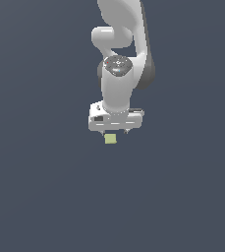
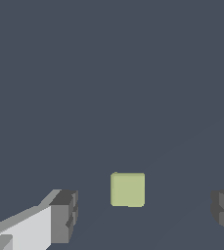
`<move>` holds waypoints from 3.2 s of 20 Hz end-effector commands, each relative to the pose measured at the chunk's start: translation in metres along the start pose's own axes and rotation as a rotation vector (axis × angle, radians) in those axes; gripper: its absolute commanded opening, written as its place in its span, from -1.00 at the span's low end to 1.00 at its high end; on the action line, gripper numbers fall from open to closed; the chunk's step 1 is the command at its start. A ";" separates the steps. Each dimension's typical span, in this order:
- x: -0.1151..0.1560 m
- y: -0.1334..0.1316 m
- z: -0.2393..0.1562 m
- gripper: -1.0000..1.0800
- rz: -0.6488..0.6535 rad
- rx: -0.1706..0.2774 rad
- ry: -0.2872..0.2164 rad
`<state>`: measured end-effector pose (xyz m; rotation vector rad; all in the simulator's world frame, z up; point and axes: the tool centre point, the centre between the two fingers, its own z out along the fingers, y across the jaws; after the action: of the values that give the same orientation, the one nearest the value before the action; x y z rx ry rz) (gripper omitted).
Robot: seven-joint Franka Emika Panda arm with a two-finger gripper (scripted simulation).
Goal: Pick up the object and move it to a goal position.
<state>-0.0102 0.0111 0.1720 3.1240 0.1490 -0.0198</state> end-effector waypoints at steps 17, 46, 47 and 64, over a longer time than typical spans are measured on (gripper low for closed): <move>-0.003 0.014 0.015 1.00 -0.010 -0.016 -0.044; -0.054 0.010 0.144 1.00 -0.121 -0.008 -0.419; -0.055 0.010 0.148 1.00 -0.121 -0.008 -0.420; -0.065 0.010 0.167 -1.00 -0.122 -0.007 -0.423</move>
<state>-0.0707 -0.0131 0.0123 3.0124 0.3140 -0.6509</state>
